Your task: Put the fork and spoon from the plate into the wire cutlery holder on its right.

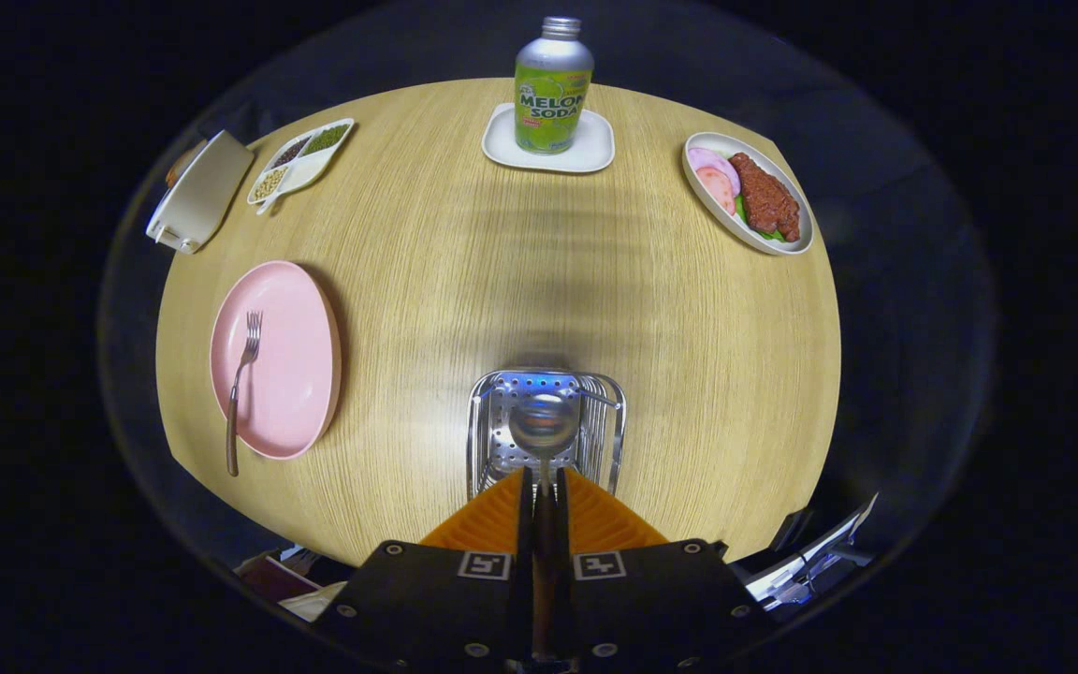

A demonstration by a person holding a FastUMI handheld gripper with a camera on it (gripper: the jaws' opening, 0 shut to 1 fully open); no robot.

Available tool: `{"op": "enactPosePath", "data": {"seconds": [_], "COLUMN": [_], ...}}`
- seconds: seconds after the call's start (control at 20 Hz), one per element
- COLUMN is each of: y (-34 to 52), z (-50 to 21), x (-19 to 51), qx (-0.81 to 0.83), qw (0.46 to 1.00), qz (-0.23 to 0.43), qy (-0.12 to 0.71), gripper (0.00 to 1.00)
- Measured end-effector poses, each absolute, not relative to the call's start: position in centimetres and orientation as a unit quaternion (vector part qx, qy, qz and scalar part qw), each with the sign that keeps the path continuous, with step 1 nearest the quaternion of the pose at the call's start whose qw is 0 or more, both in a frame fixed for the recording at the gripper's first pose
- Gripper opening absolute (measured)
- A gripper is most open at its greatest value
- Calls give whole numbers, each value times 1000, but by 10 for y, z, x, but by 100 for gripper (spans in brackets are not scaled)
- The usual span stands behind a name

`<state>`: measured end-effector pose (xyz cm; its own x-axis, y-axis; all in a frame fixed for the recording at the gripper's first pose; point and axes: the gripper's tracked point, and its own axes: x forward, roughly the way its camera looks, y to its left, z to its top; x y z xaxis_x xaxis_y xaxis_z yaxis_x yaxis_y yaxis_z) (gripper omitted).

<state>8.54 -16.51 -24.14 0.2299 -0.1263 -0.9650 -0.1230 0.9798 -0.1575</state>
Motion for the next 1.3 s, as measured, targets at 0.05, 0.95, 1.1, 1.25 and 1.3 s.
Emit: {"op": "enactPosePath", "data": {"seconds": [0.05,0.95,1.1,1.25,1.3], "y": [-164,5,45,69,78], "z": [-238,-154,-185,-199,-204], "x": [87,104,96,96,95], "qx": [-94,30,32,16,10], "qw": [783,967,967,973,972], "qz": [0,13,36,42,51], "qy": [615,252,250,225,229], "gripper": [11,99,99,99,99]}}
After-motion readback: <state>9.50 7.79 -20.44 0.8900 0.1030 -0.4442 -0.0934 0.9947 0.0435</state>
